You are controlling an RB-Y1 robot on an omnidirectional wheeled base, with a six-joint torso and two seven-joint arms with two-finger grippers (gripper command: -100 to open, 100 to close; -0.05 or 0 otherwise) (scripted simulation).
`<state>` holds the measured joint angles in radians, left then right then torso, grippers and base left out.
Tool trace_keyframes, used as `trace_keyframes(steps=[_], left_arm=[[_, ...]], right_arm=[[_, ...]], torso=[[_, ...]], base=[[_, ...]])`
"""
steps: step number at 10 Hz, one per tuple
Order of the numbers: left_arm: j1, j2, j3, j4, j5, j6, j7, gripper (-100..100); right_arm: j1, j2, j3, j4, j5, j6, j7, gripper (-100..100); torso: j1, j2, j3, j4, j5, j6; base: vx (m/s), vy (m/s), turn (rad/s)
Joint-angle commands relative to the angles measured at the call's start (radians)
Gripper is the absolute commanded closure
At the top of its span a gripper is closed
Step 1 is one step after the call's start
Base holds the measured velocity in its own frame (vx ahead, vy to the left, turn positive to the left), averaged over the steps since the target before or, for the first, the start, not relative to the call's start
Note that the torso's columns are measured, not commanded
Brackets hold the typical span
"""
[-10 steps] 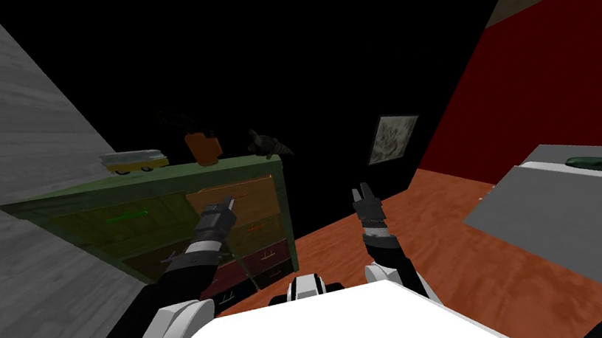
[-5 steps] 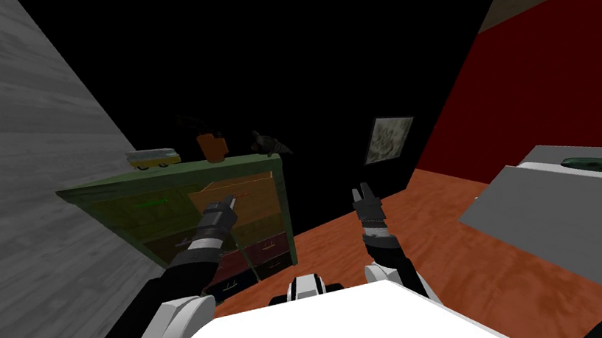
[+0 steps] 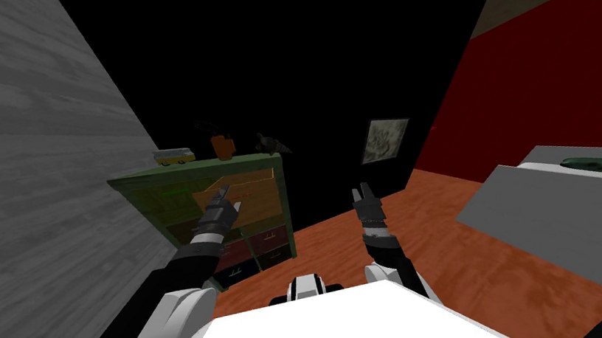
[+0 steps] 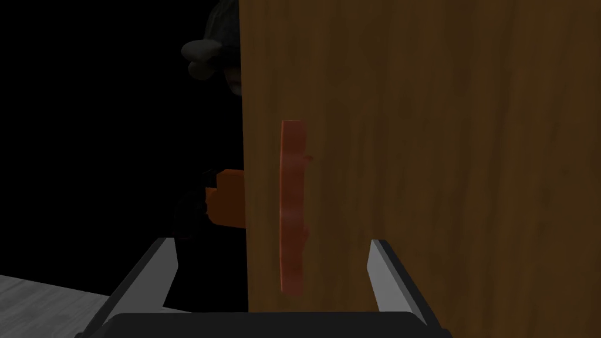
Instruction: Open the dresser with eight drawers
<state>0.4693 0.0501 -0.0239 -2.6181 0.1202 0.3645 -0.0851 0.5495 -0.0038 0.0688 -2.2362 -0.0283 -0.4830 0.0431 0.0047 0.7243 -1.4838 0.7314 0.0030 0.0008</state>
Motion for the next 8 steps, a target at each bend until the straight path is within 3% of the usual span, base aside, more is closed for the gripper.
trace_keyframes(steps=[1, 8], left_arm=[[-0.061, 0.0, 0.015, 0.001, 0.0, 0.064, 0.001, -100], [-0.254, -0.003, 0.061, 0.002, -0.003, 0.246, 0.006, -100]], right_arm=[[0.0, 0.0, 0.0, 0.0, 0.0, 0.0, 0.0, 0], [0.0, 0.0, 0.0, 0.0, 0.0, 0.0, 0.0, 0]], torso=[[-0.002, 0.003, 0.001, 0.002, -0.001, 0.0], [-0.005, 0.013, 0.008, 0.006, -0.003, -0.001]], base=[[0.012, 0.003, 0.011], [-0.02, -0.004, 0.034]])
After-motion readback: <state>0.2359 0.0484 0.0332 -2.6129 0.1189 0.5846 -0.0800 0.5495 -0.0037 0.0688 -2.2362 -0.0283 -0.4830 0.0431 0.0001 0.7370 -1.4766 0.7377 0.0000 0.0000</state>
